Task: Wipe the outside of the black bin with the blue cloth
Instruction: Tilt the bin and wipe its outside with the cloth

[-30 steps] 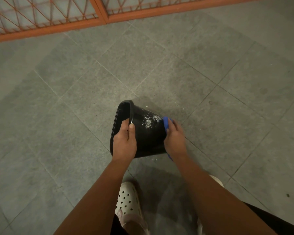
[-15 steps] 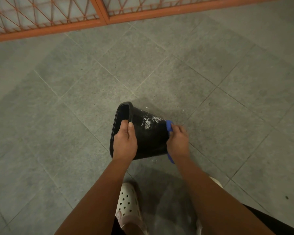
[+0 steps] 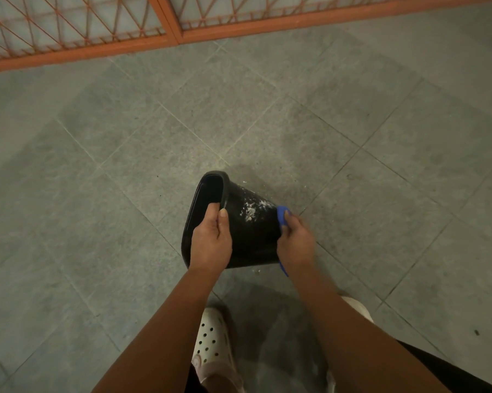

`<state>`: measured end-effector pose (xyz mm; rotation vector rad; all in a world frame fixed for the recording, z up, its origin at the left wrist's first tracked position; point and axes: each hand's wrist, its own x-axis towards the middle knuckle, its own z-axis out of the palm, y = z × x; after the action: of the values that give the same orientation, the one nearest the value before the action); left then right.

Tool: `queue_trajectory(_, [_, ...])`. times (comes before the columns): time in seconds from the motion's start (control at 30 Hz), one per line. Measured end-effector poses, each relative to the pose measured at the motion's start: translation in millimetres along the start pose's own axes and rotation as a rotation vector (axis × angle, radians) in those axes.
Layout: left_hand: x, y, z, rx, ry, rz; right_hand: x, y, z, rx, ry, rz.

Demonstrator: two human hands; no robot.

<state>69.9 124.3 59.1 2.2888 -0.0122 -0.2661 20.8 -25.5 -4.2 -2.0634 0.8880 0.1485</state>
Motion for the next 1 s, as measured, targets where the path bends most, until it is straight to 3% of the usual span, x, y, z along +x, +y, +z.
queue_trajectory(0.1, [4, 0, -2, -0.016, -0.010, -0.020, -21, -8, 6, 0.081, 0.062, -0.174])
queue_trajectory(0.23, [1, 3, 0, -0.033, -0.046, -0.011, -16, -20, 5, 0.101, -0.025, -0.378])
queue_trajectory(0.3, [1, 3, 0, -0.022, -0.043, -0.033, -8, -23, 3, 0.082, -0.057, -0.364])
queue_trajectory(0.47, [4, 4, -1, -0.029, -0.057, -0.063, -14, -20, 11, 0.070, 0.052, -0.103])
queue_trajectory(0.7, [5, 5, -4, 0.005, -0.025, -0.043, -29, -29, 17, 0.116, -0.029, -0.370])
queue_trajectory(0.87, [0, 12, 2, -0.024, -0.089, 0.045, -18, -25, 11, 0.086, 0.073, -0.203])
queue_trajectory(1.0, [5, 9, -1, -0.005, -0.105, 0.069, -33, -28, 13, 0.104, 0.022, -0.340])
